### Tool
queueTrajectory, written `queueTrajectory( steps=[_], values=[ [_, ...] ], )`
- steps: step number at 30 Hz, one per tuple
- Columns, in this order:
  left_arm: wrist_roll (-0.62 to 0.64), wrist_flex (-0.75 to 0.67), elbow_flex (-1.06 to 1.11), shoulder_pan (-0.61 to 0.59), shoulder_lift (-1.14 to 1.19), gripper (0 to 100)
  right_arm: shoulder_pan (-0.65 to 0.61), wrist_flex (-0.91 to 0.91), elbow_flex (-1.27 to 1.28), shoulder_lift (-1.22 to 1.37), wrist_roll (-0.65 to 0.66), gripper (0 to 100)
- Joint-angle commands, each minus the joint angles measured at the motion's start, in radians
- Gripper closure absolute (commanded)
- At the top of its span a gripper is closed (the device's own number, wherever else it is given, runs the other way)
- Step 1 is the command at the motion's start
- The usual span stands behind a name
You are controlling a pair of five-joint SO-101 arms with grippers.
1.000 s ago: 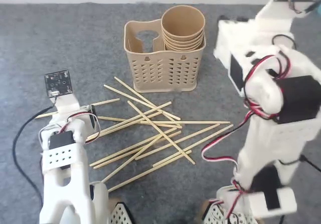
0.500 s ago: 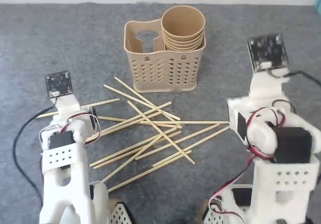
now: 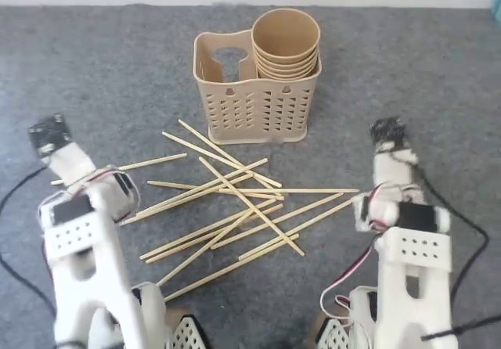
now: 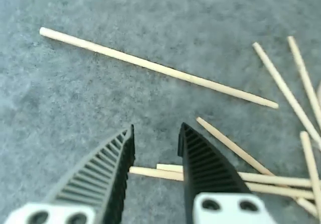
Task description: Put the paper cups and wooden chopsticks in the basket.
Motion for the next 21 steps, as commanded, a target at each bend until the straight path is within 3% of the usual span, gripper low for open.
queueTrajectory(
  steps=[1, 10, 16, 21],
  values=[
    [0.018, 0.009, -0.159, -0.014, 0.221, 86, -0.071, -0.174, 0.164, -0.03, 0.026, 99.1],
    [0.107, 0.147, -0.588, -0.127, 0.687, 86, -0.082, -0.193, 0.199, -0.041, 0.029, 99.1],
    [0.199, 0.141, -0.763, -0.169, 0.878, 86, -0.081, -0.193, 0.199, -0.033, 0.029, 99.1],
    [0.201, 0.14, -0.852, -0.178, 0.982, 87, -0.081, -0.193, 0.199, -0.031, 0.029, 99.1]
  ],
)
